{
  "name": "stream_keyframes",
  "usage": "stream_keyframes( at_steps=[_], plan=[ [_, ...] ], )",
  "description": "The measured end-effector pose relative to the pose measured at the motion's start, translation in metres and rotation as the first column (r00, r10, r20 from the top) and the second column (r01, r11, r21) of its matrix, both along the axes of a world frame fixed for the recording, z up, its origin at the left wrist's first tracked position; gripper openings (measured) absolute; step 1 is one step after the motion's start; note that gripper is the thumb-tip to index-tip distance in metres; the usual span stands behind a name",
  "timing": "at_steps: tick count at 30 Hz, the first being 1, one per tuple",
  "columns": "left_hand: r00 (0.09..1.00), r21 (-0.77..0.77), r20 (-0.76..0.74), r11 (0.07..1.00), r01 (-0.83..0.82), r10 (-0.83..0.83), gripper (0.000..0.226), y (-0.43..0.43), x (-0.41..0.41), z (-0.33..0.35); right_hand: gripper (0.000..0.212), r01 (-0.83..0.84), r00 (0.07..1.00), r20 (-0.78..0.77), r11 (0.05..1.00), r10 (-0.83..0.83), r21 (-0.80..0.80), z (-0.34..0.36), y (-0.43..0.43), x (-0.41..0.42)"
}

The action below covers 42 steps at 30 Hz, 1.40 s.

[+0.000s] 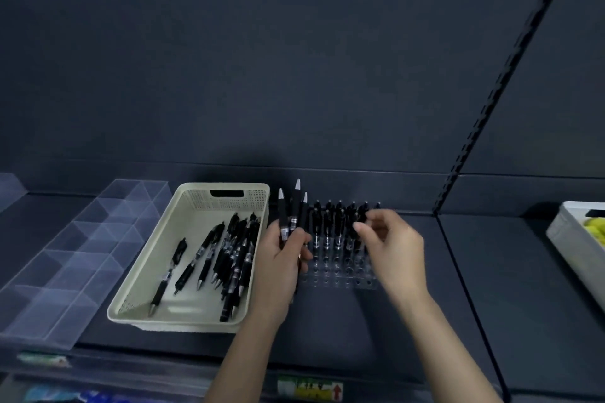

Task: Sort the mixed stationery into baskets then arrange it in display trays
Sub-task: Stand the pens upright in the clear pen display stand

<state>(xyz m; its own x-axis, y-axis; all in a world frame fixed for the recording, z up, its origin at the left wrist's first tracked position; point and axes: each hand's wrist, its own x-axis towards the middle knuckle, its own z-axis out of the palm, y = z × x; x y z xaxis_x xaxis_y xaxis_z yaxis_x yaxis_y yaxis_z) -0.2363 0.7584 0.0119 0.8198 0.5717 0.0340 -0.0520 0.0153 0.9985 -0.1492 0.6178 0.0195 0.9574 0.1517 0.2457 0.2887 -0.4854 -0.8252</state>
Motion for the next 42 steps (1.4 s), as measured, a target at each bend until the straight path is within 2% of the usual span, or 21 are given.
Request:
stream_keyframes(
  at_steps=[3,6,11,15,19,22,24,25,27,28,30,32,35,38,40,42],
  plan=[
    [0.997,0.022,0.006,0.997,0.077,-0.077,0.011,0.001,0.004,0.005,0.006,-0.046,0.987,-0.145,0.986,0.070,0.162,0.006,0.004,-0.010],
    [0.983,0.014,0.005,0.983,0.181,-0.181,0.010,0.001,0.005,0.008,0.007,-0.078,0.920,-0.316,0.900,0.230,0.429,0.013,0.013,-0.019],
    [0.935,0.026,-0.057,0.936,0.351,-0.349,0.009,0.000,0.007,0.010,0.013,-0.085,0.880,-0.342,0.819,0.329,0.568,0.021,0.012,-0.023],
    [0.903,0.050,-0.077,0.903,0.427,-0.422,0.008,-0.001,0.011,0.011,0.017,0.011,0.894,-0.354,0.775,0.276,0.631,0.025,0.005,-0.019],
    [0.913,0.033,-0.093,0.915,0.402,-0.398,0.009,0.008,0.013,0.007,0.024,0.219,0.908,-0.391,0.627,0.149,0.747,0.024,-0.007,-0.007],
    [0.921,0.090,-0.109,0.919,0.383,-0.373,0.006,0.011,0.015,0.003,0.024,0.244,0.903,-0.410,0.625,0.133,0.742,0.018,-0.015,-0.004],
    [0.940,0.104,-0.103,0.937,0.334,-0.324,0.005,0.011,0.019,0.001,0.012,0.268,0.901,-0.425,0.652,0.092,0.710,0.015,-0.016,-0.003],
    [0.949,0.118,-0.104,0.944,0.309,-0.298,0.006,0.011,0.020,0.001,0.007,0.282,0.914,-0.406,0.705,0.010,0.651,0.014,-0.017,-0.004],
    [0.958,0.157,-0.108,0.947,0.279,-0.264,0.006,0.011,0.023,0.000,0.021,0.291,0.949,-0.230,0.877,-0.214,0.383,0.011,-0.021,-0.003],
    [0.961,0.173,-0.107,0.947,0.271,-0.255,0.007,0.011,0.024,0.000,0.025,0.253,0.967,-0.082,0.946,-0.241,0.203,0.011,-0.022,-0.004],
    [0.967,0.199,-0.109,0.948,0.250,-0.232,0.009,0.011,0.027,-0.001,0.029,0.130,0.983,0.151,0.982,-0.109,-0.138,0.012,-0.021,-0.009],
    [0.970,0.216,-0.106,0.947,0.236,-0.218,0.013,0.011,0.028,-0.001,0.033,0.063,0.961,0.276,0.940,0.034,-0.336,0.011,-0.017,-0.015],
    [0.960,0.252,-0.117,0.927,0.278,-0.255,0.016,0.009,0.028,0.001,0.038,-0.017,0.925,0.339,0.910,0.172,-0.415,0.012,-0.012,-0.020],
    [0.952,0.265,-0.116,0.915,0.304,-0.283,0.013,0.005,0.027,0.004,0.028,-0.104,0.909,0.316,0.882,0.272,-0.460,0.011,-0.012,-0.020],
    [0.961,0.247,-0.099,0.929,0.275,-0.258,0.021,0.004,0.025,0.005,0.022,-0.070,0.929,0.298,0.896,0.218,-0.438,0.008,-0.015,-0.016],
    [0.969,0.205,-0.097,0.948,0.242,-0.227,0.027,0.007,0.023,0.004,0.017,0.015,0.957,0.278,0.941,0.085,-0.337,0.006,-0.020,-0.011]
  ],
)
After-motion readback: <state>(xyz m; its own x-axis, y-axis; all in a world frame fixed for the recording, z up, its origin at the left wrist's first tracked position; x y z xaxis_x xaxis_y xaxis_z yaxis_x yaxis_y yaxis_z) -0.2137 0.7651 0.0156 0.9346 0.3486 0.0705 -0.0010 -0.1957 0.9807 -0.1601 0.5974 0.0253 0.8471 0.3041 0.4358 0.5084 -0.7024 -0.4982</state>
